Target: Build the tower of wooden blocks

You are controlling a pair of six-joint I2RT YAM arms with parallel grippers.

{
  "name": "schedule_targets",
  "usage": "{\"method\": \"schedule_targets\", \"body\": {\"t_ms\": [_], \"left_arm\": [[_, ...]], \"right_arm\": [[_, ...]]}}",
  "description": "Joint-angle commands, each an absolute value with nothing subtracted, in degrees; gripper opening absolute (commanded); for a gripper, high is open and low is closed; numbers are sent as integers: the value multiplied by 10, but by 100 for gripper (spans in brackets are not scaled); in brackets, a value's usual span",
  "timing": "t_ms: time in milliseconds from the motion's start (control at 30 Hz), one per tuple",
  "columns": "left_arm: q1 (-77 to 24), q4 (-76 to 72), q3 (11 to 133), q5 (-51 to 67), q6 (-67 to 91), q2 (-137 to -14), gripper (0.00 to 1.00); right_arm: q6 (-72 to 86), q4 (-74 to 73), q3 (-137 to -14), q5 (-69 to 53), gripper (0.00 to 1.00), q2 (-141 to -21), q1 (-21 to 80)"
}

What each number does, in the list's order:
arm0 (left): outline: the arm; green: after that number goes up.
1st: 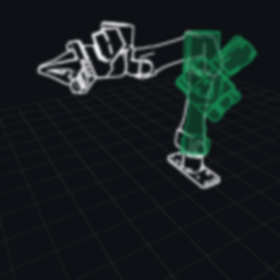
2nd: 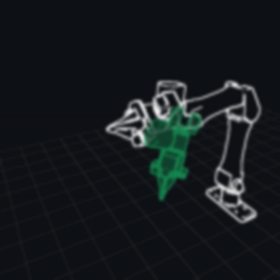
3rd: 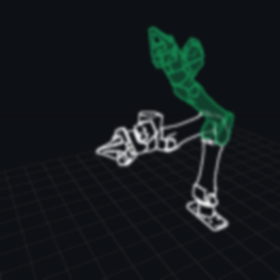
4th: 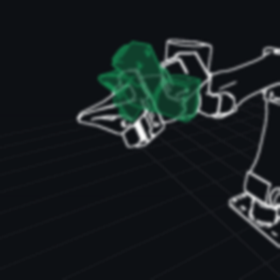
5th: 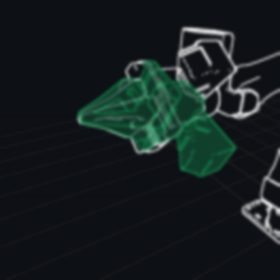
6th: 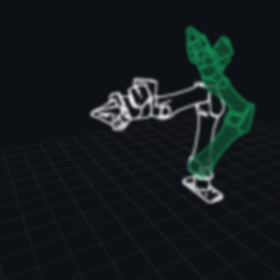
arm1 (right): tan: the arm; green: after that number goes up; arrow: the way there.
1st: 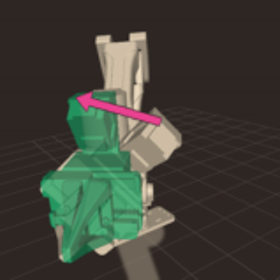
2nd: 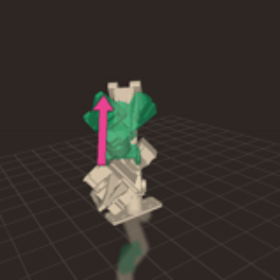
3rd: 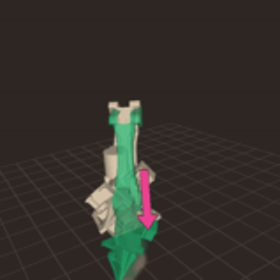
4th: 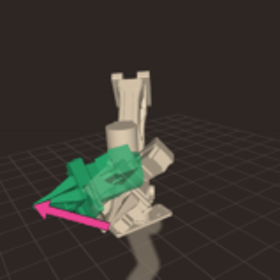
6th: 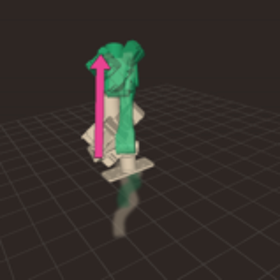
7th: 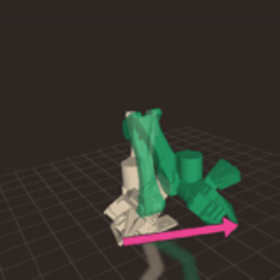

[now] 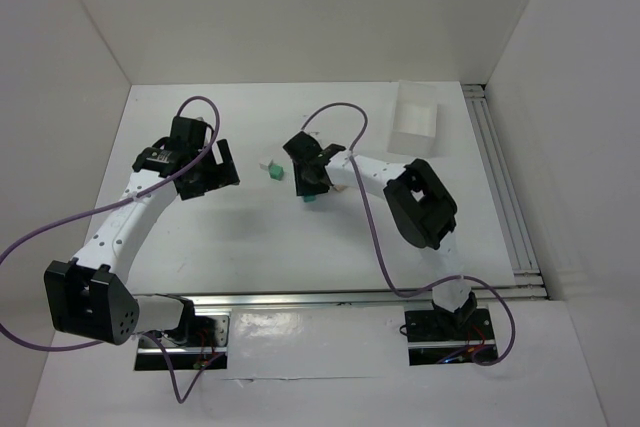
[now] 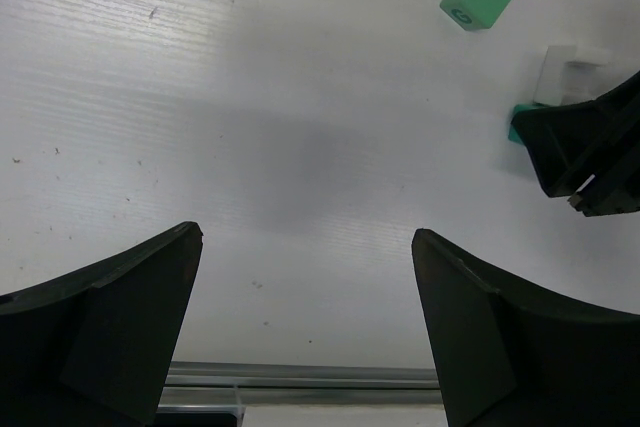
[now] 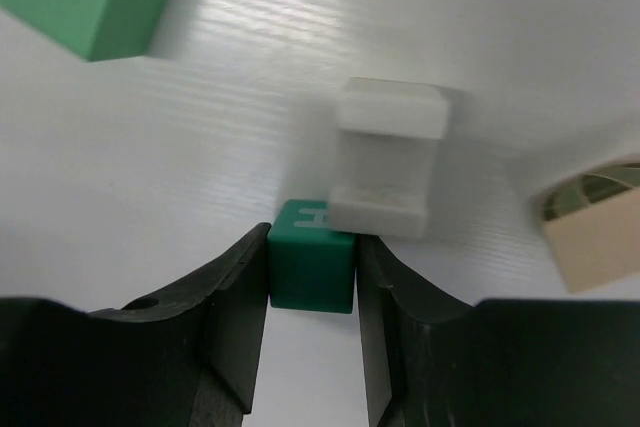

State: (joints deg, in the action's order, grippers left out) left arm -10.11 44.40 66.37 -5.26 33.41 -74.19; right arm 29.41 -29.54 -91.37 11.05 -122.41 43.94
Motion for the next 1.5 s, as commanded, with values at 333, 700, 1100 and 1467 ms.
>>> {"method": "schedule_targets", "body": {"t_ms": [333,700,1100,1467], "left_arm": [[-104,436,665,-54,338,-733,100],[-104,436,671,-73,333,-716,100],[-104,441,665,-83,333,-711,100],[-104,441,665,-83,328,-711,100]], "right_arm": [[347,-322,-880,177,71,-1169,424],[303,-330,-1040,197,70,-1205,464],[330,-366,-1228,174,78,-1361,464],[335,-366,-1256,168,70,-1408,459]]}}
